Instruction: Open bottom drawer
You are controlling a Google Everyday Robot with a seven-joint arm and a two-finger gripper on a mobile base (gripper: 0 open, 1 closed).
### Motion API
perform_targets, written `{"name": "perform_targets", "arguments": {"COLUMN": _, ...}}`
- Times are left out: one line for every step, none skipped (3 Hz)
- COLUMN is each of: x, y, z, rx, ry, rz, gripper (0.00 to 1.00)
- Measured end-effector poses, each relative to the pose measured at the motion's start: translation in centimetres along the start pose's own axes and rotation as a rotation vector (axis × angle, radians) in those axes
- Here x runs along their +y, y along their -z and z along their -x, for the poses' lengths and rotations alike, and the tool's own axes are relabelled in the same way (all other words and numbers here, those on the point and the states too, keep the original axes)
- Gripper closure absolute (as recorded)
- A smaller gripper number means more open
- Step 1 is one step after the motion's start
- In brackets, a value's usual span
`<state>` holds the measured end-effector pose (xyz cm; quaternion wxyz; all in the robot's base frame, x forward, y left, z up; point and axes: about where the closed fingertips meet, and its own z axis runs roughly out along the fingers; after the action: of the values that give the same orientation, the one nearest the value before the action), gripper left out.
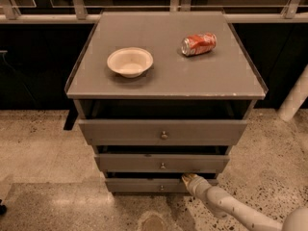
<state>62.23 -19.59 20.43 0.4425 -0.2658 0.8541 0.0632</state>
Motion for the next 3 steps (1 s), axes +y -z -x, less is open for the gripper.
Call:
{"name": "perform_targets", "arguments": {"x": -0.01, "y": 0.05, "z": 0.07, "rx": 0.0, "ry": 0.0, "rz": 0.0, "gripper": 1.0}}
{"name": "perform_targets", "arguments": {"x": 0.17, "y": -0.05, "z": -0.1, "rx": 0.027, "ry": -0.008, "rz": 0.003, "gripper": 1.0}}
{"name": "perform_targets", "arguments": {"x": 0.15, "y": 0.04, "z": 0.02, "rx": 0.027, "ry": -0.008, "rz": 0.003, "gripper": 1.0}}
